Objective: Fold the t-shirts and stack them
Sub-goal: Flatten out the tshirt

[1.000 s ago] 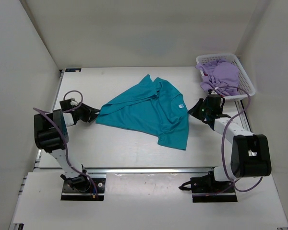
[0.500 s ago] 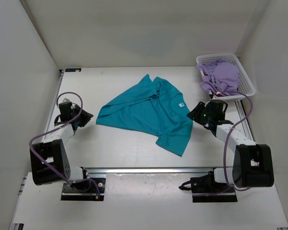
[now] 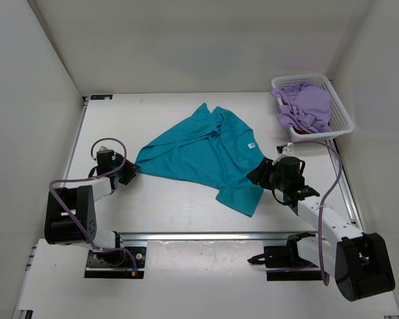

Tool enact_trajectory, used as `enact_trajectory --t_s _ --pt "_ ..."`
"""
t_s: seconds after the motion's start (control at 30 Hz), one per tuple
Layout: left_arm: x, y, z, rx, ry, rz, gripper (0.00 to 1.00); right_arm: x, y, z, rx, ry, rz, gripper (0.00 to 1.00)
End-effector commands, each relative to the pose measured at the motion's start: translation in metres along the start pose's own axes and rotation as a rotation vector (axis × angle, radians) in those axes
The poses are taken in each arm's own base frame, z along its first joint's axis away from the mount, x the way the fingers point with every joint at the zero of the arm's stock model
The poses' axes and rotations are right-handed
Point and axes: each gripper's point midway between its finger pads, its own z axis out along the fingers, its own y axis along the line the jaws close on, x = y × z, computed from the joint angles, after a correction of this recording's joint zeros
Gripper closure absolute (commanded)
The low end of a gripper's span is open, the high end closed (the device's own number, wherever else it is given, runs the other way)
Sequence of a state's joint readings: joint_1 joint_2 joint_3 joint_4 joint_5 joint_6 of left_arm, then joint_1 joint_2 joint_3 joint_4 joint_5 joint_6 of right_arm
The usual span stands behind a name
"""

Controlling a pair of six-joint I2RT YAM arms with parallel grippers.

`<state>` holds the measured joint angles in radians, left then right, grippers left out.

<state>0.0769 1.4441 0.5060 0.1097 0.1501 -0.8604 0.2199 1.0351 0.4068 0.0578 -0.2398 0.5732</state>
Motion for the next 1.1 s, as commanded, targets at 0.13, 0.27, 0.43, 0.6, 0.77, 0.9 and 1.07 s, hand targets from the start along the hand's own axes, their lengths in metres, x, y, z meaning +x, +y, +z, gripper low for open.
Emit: enact_trajectory --t_s 0.13,0.27,0.43,0.6,0.77,0.9,1.07 --pt "0.002 -0.002 0.014 0.017 -0.013 -0.068 0.74 0.025 -0.003 -0.009 0.019 0.004 0.0 0.62" --pt "-0.008 -0.008 0.013 0.033 -0.048 -0.076 0.86 0.035 -0.01 -0.012 0.048 0.018 -0.003 0.62" --pt "-0.024 -0.033 0.007 0.081 -0.085 -0.033 1.0 0.062 -0.029 -0.029 0.168 0.101 -0.005 0.61" --pt "-0.033 -0.092 -0.007 0.174 -0.119 0.105 1.0 0.073 -0.036 -0.05 0.288 0.143 -0.018 0.62" --pt "-0.021 -0.108 -0.018 0.221 -0.097 0.156 1.0 0.104 -0.039 -0.064 0.353 0.284 -0.046 0.62" --pt "-0.008 -0.115 -0.023 0.26 -0.071 0.157 1.0 0.117 -0.029 -0.064 0.364 0.338 -0.067 0.58" --pt "0.003 -0.115 -0.024 0.271 -0.046 0.155 1.0 0.124 -0.028 -0.059 0.373 0.365 -0.065 0.58"
